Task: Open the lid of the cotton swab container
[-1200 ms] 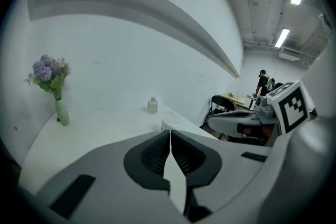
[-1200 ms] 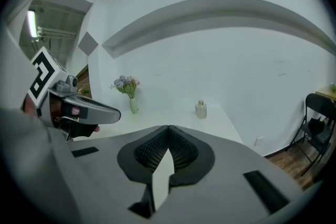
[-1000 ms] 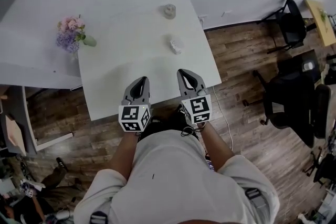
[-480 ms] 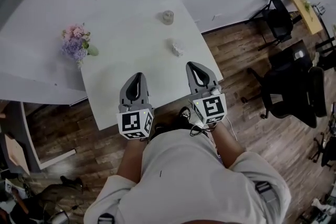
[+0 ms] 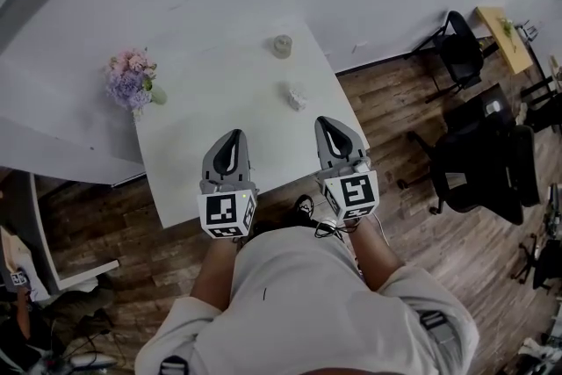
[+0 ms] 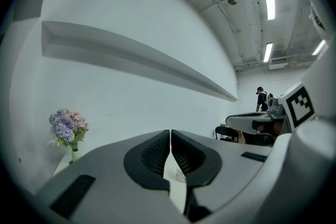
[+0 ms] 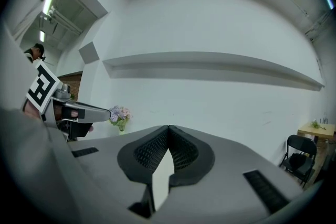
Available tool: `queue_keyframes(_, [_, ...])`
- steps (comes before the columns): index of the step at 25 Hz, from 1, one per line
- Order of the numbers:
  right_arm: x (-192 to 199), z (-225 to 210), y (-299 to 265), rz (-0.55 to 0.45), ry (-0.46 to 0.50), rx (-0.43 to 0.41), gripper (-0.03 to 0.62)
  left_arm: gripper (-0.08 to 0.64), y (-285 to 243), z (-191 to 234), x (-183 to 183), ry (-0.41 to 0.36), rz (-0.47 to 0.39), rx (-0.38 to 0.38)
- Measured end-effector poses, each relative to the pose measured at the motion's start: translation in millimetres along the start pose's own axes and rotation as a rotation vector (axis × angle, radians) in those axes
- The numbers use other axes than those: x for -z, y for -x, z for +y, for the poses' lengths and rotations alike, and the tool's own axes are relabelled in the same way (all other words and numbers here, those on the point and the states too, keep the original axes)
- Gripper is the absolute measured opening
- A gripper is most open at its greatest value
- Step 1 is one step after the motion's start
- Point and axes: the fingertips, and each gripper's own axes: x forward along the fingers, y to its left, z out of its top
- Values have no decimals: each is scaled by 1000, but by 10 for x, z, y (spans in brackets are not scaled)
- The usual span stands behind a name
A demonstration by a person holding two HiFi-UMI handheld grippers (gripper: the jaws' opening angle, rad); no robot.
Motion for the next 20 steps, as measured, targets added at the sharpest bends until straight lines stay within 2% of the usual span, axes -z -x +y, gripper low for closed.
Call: queue_keyframes(20, [31, -52, 71, 12, 29, 25, -3, 25, -32, -80, 73, 3, 7, 29])
